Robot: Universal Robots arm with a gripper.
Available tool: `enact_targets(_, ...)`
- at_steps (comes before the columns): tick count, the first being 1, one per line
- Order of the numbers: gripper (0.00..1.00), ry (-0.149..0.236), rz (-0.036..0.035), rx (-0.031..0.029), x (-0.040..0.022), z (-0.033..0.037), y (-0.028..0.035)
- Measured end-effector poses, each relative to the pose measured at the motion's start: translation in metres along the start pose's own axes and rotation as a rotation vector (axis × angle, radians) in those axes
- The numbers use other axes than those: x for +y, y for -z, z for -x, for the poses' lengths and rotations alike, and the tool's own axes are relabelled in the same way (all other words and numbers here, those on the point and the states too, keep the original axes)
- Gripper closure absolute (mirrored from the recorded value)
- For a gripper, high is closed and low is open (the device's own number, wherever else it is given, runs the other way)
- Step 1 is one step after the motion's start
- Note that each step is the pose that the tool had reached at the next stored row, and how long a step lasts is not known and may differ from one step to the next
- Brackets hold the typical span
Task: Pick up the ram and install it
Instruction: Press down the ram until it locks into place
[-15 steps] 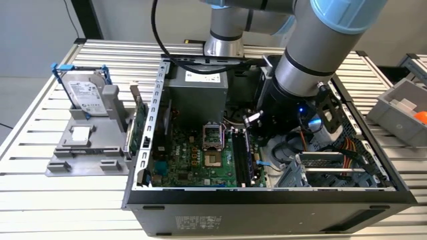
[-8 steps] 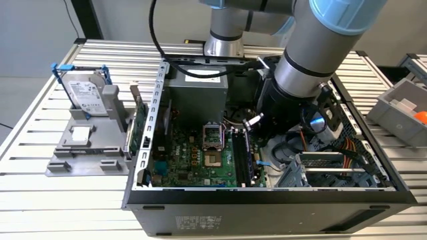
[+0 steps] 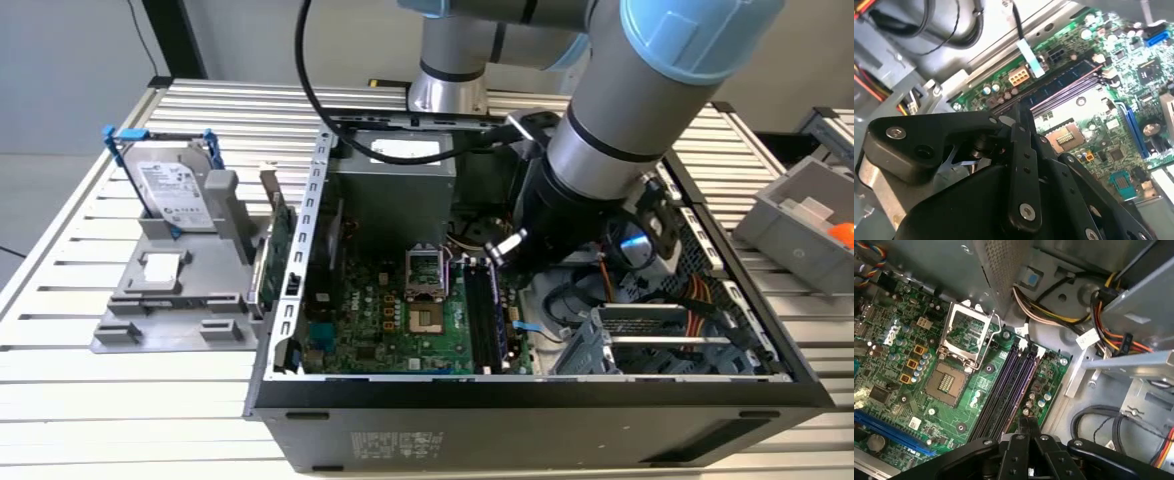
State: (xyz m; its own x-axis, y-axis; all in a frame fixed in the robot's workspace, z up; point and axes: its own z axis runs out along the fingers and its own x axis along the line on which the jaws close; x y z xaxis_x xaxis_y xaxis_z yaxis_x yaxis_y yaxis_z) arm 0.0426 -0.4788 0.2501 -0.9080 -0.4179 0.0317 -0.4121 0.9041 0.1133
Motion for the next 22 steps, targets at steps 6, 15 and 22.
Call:
enact_targets(6,1.0,0.108,0.0087,0.0065,-0.0004,0.0001,-0.0033)
enact_targets(15,1.0,0.264,0.0286,0.0118,-0.0009,0.0001,-0.0091)
enact_targets(22,1.0,0.375,0.0466,0.0135,-0.0011,0.0001,-0.01)
